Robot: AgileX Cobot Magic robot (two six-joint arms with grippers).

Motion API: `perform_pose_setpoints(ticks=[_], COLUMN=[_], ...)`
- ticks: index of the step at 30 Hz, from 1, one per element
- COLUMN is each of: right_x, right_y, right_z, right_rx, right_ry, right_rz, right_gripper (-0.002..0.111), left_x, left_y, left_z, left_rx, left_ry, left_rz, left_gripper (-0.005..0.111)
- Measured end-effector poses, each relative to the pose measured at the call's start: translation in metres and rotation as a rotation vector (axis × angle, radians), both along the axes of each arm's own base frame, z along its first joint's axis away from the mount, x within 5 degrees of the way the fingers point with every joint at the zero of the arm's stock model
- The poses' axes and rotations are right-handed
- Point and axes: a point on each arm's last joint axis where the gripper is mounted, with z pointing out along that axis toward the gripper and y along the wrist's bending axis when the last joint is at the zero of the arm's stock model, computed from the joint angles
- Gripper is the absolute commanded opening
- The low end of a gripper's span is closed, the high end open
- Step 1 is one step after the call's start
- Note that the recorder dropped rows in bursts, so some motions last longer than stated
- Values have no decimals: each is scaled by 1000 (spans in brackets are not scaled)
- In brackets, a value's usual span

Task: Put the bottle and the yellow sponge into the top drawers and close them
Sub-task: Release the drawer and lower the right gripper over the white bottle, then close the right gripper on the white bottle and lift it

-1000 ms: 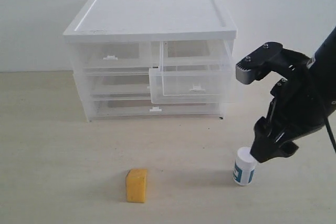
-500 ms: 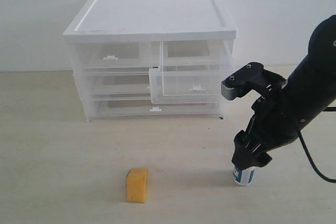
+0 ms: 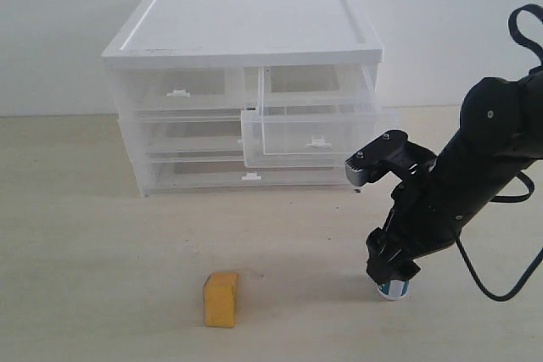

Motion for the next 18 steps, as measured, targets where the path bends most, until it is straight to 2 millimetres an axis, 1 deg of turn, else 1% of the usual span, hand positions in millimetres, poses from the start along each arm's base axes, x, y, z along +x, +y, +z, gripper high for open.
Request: perform_pose_setpoints(ticks=[6, 11, 16, 17, 18], right_x=[3, 3, 2, 2, 1], right_y=[0, 0, 0, 0, 0], right_z=[-4, -4, -4, -4, -4], right_rx=[-1, -1, -3, -4, -5], right_ry=[-11, -13, -3, -1, 4], right_rz=[-3, -3, -1, 1, 4], right_gripper=[68, 56, 52, 50, 43], left_x=[0, 0, 0, 0, 0], left_y=[0, 0, 0, 0, 0], left_z=[0, 0, 0, 0, 0], left_rx=[0, 0, 0, 0, 0], left_ry=[0, 0, 0, 0, 0], left_rz=[0, 0, 0, 0, 0], left_gripper=[4, 4, 4, 4, 4])
